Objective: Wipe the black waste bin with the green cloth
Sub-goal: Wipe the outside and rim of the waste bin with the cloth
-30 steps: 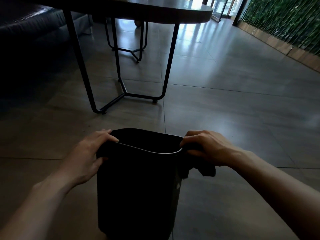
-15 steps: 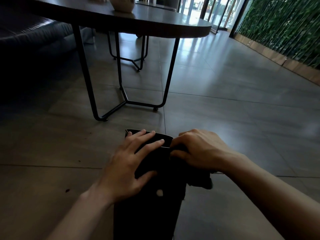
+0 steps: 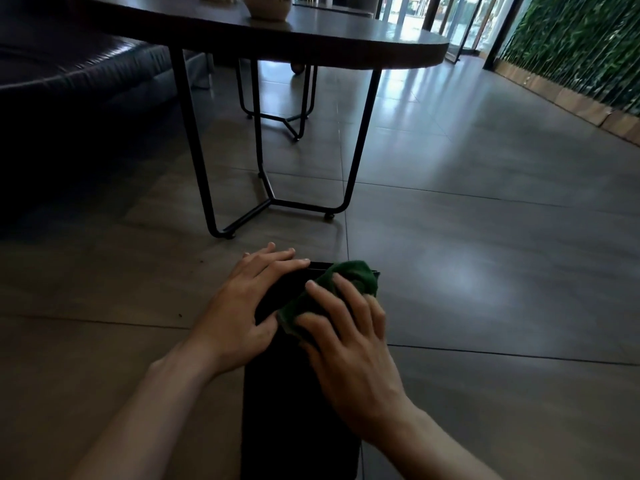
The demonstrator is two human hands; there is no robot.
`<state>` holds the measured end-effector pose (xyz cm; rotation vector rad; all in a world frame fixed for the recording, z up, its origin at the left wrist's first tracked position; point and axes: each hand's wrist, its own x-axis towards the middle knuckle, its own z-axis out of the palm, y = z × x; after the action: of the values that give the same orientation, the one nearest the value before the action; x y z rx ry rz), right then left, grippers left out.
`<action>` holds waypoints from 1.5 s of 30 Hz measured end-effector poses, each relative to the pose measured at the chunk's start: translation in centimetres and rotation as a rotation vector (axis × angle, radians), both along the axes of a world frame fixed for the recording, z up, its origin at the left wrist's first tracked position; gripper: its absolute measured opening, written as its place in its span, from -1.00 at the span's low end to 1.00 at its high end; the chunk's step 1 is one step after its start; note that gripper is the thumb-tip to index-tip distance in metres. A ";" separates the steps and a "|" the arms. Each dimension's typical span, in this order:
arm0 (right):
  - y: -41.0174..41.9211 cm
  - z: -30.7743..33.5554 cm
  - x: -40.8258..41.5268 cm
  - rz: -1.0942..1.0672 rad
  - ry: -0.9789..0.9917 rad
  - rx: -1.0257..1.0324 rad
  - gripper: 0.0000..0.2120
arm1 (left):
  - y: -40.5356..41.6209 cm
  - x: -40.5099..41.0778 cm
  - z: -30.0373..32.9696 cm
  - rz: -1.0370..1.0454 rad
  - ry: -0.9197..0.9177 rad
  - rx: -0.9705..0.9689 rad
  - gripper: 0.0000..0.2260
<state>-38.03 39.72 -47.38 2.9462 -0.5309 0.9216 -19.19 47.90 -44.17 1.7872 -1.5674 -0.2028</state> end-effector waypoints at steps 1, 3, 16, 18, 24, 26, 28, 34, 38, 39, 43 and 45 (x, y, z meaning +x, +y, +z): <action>0.2 -0.7 -0.3 -0.018 0.089 -0.073 -0.62 | 0.0 0.1 0.0 0.004 0.013 -0.001 -0.30; 0.0 -1.0 -0.7 -0.032 0.198 -0.149 -0.45 | 0.0 0.3 0.0 0.011 0.030 -0.010 -0.34; -0.1 -5.2 -2.0 0.276 0.113 -0.224 -0.66 | 0.1 1.1 -0.3 0.056 0.051 -0.030 -0.37; 1.5 -8.6 -3.8 0.370 0.196 -0.382 -0.65 | 0.5 1.4 -0.3 0.060 0.060 -0.032 -0.36; 0.9 -8.1 -4.5 0.480 0.266 -0.511 -0.68 | 0.8 0.8 0.0 0.015 0.087 -0.023 -0.37; -1.0 -4.6 -2.8 0.408 0.070 -0.267 -0.74 | 0.8 0.8 0.0 0.009 0.093 -0.012 -0.37; -2.9 -0.9 -0.7 0.231 -0.078 -0.103 -0.70 | 0.7 0.7 0.1 -0.009 0.086 -0.009 -0.36; -0.7 -5.0 -1.2 0.315 -0.023 -0.158 -0.73 | 0.4 1.1 -0.2 0.038 0.086 -0.019 -0.37; 4.4 -10.8 -3.3 0.411 0.350 -0.272 -0.54 | 0.8 1.6 -0.3 0.065 0.105 -0.005 -0.38; 4.3 -10.1 -3.4 0.407 0.367 0.004 -0.40 | 0.8 1.6 -0.3 0.057 0.109 -0.002 -0.38; 1.1 -8.2 -4.4 0.548 0.317 -0.434 -0.83 | 0.7 1.5 -0.1 0.044 0.127 0.000 -0.39; -1.7 -4.7 -2.9 0.359 0.040 -0.188 -0.76 | 0.7 1.6 -0.1 0.035 0.133 0.006 -0.39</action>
<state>-40.91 38.01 -52.11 2.9259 0.0890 0.8742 -17.63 48.58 -44.23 1.7675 -1.4424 -0.3037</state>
